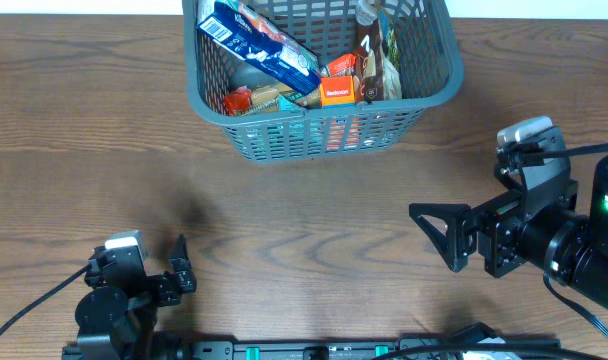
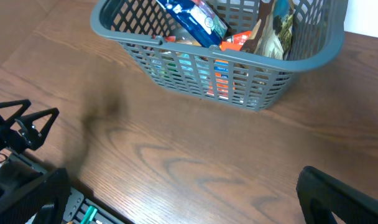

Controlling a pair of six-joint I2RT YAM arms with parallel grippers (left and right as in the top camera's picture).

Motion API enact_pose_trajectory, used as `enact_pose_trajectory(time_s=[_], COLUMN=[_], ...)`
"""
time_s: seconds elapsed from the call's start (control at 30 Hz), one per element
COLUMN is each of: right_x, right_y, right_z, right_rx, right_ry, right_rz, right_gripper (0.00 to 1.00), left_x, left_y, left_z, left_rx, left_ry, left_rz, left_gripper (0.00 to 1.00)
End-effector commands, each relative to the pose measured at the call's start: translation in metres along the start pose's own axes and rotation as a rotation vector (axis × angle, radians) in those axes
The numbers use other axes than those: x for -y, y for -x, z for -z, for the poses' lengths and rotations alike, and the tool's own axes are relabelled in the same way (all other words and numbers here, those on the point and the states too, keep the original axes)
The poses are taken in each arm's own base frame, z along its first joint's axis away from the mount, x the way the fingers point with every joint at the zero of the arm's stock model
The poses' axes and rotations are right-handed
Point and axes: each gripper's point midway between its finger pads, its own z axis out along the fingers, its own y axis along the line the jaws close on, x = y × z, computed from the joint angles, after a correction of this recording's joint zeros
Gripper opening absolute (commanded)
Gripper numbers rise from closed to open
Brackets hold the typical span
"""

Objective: Pack container

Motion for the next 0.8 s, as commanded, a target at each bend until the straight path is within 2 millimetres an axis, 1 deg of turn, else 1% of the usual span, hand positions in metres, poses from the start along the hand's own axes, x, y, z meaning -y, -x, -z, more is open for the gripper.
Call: enact_pose_trajectory(time_s=[0.0,0.77], right_x=[0.0017,0.0011], right_y=[0.0009,0.0001], right_z=[0.0018,0.003], right_rx=[0.006,0.007], right_ry=[-0.008,-0.005], right_rz=[-0.016,-0.006], right_gripper=[0.99,0.99], left_x=[0.0008,0.0008], left_y=[0.0037,0.0037], left_z=[0.0017,0.0017], left_rx=[0.023,0.023], left_ry=[-0.006,-0.006], left_rz=[-0.015,-0.015], left_gripper=[0.99,0.99])
